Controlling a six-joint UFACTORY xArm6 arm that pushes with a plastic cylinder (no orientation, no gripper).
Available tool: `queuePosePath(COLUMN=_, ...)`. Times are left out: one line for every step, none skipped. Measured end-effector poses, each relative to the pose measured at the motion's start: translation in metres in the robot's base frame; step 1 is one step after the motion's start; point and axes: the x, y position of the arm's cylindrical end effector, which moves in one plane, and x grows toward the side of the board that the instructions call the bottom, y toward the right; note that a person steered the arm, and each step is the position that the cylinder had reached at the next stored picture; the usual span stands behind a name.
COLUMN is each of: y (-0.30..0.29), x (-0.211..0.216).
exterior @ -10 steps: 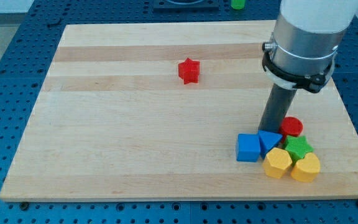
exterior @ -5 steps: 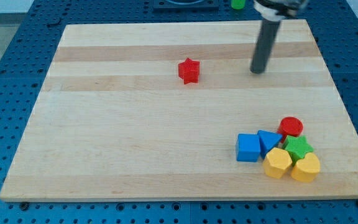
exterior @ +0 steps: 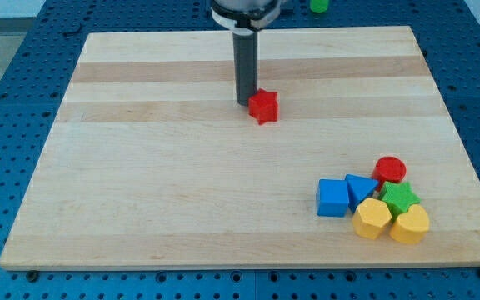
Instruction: Move red star towards blue cube
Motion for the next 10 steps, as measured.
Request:
queuePosePath(y=0.013, x=0.031)
queuePosePath(y=0.03, x=0.059)
queuePosePath(y=0.022, x=0.056)
queuePosePath(y=0.024, x=0.009)
queuePosePath(y=0.055, x=-0.017)
queuePosePath(y=0.091, x=-0.011)
queuePosePath(y=0.113, x=0.016)
queuePosePath(y=0.127, x=0.046)
queuePosePath(y=0.127, x=0.02)
queuePosePath(y=0.119, x=-0.016)
